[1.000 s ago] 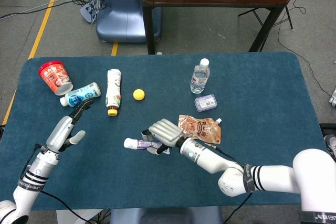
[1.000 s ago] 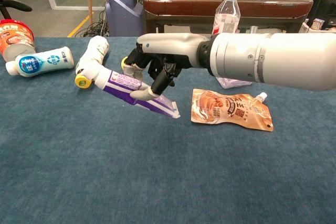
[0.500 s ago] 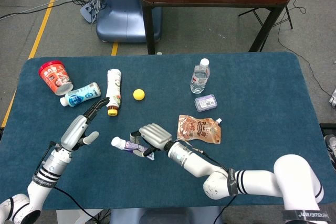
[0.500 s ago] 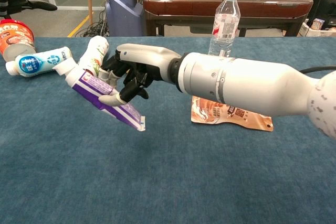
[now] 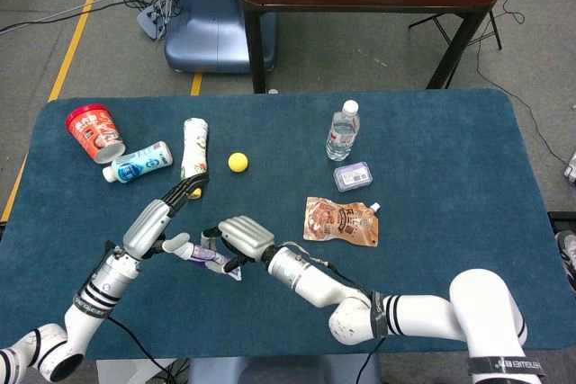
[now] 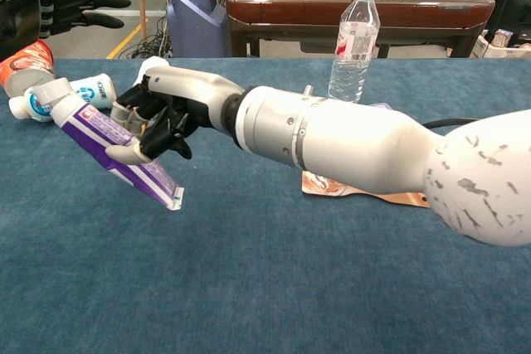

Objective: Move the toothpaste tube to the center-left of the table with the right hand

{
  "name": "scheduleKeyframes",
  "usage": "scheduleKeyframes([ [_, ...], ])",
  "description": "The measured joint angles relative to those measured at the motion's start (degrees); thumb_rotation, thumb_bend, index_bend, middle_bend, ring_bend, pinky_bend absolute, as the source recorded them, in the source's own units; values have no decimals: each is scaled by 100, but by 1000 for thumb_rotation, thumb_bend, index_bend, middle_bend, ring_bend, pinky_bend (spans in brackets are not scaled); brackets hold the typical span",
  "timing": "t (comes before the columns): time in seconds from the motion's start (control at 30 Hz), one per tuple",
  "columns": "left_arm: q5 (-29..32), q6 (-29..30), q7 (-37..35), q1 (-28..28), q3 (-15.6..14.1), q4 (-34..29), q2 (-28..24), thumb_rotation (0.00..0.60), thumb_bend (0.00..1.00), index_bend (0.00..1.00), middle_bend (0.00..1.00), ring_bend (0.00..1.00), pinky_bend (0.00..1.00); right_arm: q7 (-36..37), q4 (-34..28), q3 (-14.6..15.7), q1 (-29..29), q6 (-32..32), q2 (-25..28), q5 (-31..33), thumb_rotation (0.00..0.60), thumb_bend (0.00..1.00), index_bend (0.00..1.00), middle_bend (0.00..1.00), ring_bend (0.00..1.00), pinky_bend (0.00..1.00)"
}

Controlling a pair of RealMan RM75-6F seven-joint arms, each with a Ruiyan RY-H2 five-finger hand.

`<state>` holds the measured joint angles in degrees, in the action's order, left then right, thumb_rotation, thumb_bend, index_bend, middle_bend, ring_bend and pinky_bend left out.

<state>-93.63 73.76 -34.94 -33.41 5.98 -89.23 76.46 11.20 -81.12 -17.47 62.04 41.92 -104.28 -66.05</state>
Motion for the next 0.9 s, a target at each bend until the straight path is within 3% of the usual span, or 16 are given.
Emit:
scheduleKeyframes([
  [0.9,-53,243,-374,-93,-10,448,495,0,34,0,0,0,56,404,300,-300,115,-226,-226,-58,600,798,1000,878,813,703],
])
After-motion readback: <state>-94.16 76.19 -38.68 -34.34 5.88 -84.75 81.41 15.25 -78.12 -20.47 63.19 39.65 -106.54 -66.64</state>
